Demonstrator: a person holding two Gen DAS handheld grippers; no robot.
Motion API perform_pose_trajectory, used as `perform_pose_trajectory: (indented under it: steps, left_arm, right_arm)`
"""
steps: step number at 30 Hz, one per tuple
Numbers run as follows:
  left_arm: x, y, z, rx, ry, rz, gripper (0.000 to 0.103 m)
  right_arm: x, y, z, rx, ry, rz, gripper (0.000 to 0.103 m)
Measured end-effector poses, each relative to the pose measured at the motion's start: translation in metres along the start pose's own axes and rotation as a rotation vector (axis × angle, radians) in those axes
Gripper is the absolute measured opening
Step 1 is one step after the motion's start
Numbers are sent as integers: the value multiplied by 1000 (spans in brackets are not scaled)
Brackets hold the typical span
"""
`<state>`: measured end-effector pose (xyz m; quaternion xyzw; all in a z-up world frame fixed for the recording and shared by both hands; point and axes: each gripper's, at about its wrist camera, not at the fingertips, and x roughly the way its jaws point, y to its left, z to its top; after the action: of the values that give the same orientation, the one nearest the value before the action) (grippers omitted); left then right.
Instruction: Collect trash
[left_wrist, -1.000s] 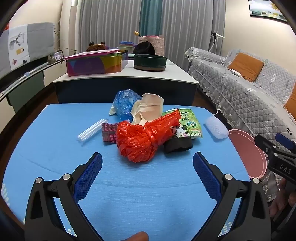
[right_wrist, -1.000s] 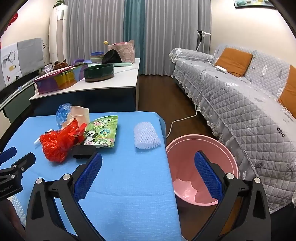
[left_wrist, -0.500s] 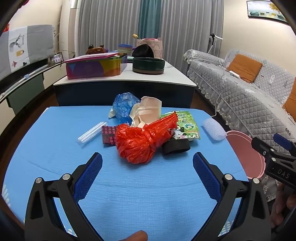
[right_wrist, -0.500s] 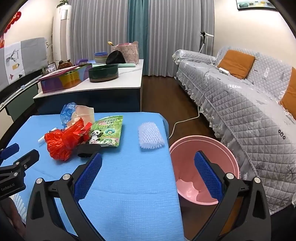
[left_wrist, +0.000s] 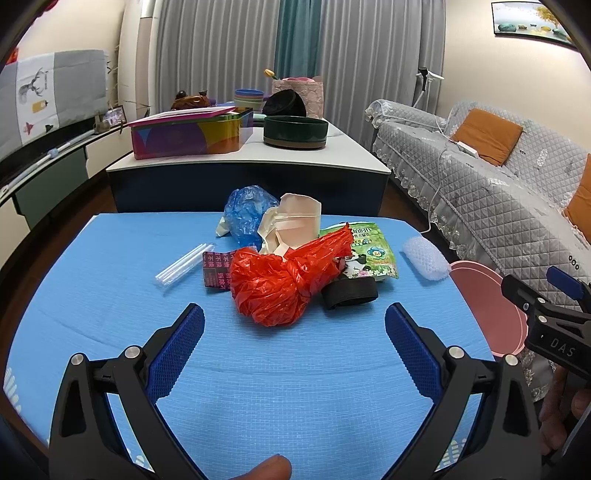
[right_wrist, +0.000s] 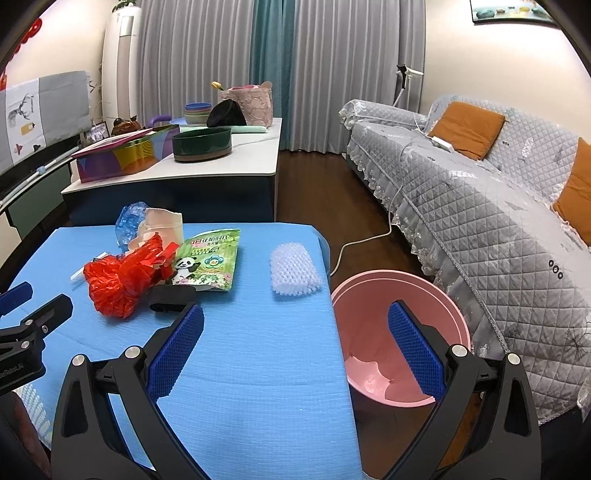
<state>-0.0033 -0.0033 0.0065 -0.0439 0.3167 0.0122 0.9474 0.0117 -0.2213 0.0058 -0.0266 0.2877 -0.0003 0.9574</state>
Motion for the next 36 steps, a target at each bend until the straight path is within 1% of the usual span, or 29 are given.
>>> perform_pose_trajectory:
  steps: [36]
  left_arm:
    - [0, -2, 0, 1, -2, -1, 95]
  right_arm:
    - [1, 0, -1, -1, 6, -4, 98]
